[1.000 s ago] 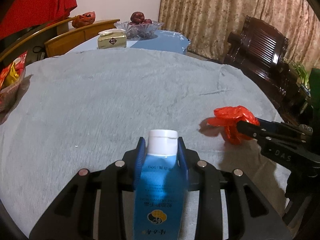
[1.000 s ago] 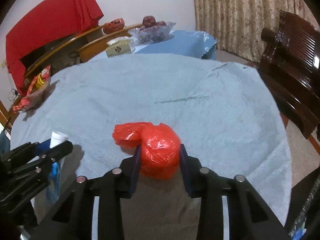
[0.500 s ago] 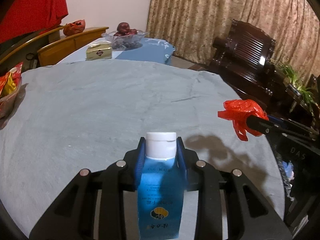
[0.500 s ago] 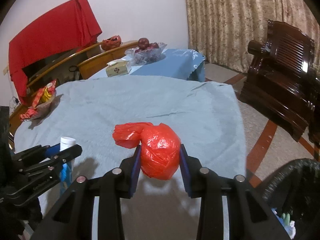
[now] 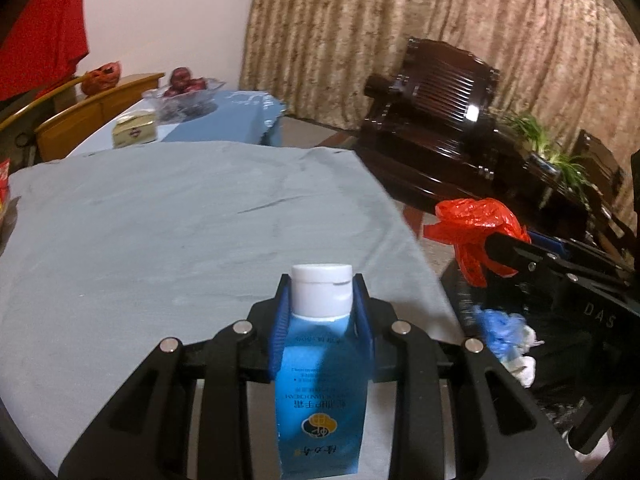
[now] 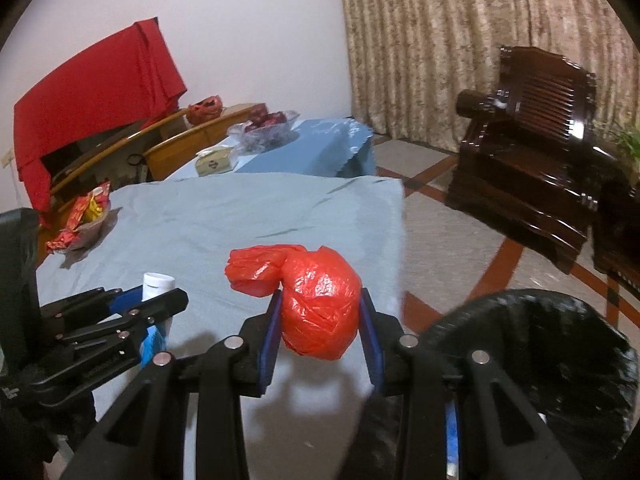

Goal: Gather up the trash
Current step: 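Lift the red bag and tube and carry both over the bin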

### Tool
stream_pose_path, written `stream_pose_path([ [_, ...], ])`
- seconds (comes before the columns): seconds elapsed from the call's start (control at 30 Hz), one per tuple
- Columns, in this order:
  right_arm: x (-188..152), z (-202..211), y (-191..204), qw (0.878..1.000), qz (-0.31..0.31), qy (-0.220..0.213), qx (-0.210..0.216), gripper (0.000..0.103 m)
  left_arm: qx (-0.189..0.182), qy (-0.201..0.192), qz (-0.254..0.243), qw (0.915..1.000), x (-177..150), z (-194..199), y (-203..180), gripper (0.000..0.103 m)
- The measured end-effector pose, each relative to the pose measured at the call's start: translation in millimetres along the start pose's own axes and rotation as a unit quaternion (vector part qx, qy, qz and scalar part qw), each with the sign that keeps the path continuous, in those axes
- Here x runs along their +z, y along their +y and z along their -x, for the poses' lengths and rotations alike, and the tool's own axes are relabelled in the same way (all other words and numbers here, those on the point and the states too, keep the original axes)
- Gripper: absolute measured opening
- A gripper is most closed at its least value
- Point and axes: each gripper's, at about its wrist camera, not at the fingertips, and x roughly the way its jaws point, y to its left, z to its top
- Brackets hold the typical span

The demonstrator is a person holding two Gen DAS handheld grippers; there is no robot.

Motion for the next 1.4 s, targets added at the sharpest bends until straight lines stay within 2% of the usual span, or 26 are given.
stream_pose_path([
  [0.33,-12,63,-68,0.998,-0.030,-0.024,-0.053,0.036,-0.059,-0.015,-0.036,0.9975,11,5,-87,0.029],
  [0.53,-20,98,-108,0.994,-0.048,-0.039,-0.087,0.036,-0.098,-0.019,-0.063,0.9930,16,-1,-145,0.029],
  [0.73,-31,121,-145,0.990,-0.070,-0.042,-0.119,0.036,-0.122,-0.026,-0.084,0.9886,16,-10,-190,0.029],
  [1.0,-45,129,-179,0.983,-0.092,-0.034,-0.152,0.036,-0.135,-0.015,-0.106,0.9851,3,-32,-229,0.029],
  [1.4,-62,110,-210,0.978,-0.112,-0.010,-0.174,0.036,-0.156,0.010,-0.116,0.9808,-4,-70,-254,0.029],
])
